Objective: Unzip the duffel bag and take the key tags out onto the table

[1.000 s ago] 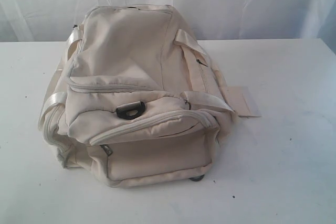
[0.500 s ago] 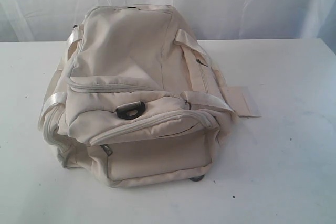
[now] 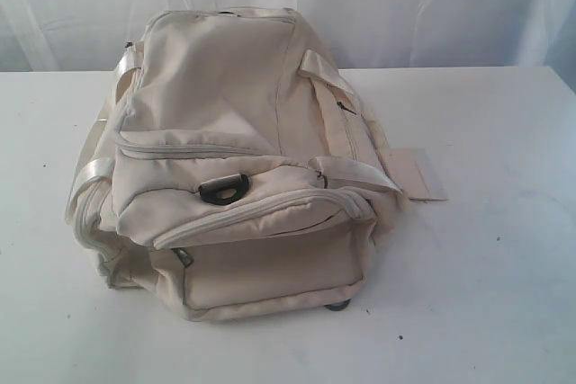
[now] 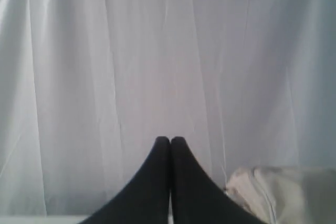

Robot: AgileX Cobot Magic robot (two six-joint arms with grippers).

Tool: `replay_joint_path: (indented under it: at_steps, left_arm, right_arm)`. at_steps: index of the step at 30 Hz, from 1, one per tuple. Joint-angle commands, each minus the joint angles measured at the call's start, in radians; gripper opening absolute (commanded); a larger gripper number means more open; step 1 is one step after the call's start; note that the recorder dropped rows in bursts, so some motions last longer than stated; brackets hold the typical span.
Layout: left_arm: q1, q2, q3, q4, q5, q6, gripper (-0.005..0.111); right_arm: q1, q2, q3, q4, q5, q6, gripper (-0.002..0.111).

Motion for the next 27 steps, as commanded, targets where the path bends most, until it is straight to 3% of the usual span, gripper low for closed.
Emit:
replay_joint_path:
  at_steps: [1,5,9,11,14,17,21,27]
  left_arm:
    - [-0.008,0.105,-0.131,0.006,0.317,0.002,0.000]
    - [-0.013,0.236,-0.253,0.006,0.633,0.022,0.000]
    - [-0.101,0.383,-0.365,-0.058,0.942,0.223,0.000]
    - [-0.167,0.471,-0.423,-0.128,1.088,0.329,0.000]
    - [-0.247,0.601,-0.500,-0.202,1.259,0.459,0.000]
    - [-0.308,0.690,-0.539,-0.244,1.287,0.553,0.000]
    - [-0.350,0.736,-0.546,-0.240,1.267,0.562,0.000]
    - [-0.356,0.741,-0.546,-0.246,1.233,0.572,0.000]
  right_arm:
    - [0.098,0.262,-0.172,0.186,0.103,-0.361,0.000]
    - [0.176,0.532,-0.349,0.379,0.271,-0.749,0.000]
    - [0.213,0.775,-0.512,0.492,0.422,-1.097,0.004]
    - [0.230,0.861,-0.572,0.529,0.471,-1.231,0.014]
    - [0.263,0.940,-0.620,0.585,0.469,-1.378,0.041]
    - [0.301,0.988,-0.643,0.606,0.447,-1.575,0.060]
    - [0.359,1.039,-0.645,0.612,0.428,-1.775,0.061]
    - [0.448,1.154,-0.645,0.607,0.239,-1.788,0.059]
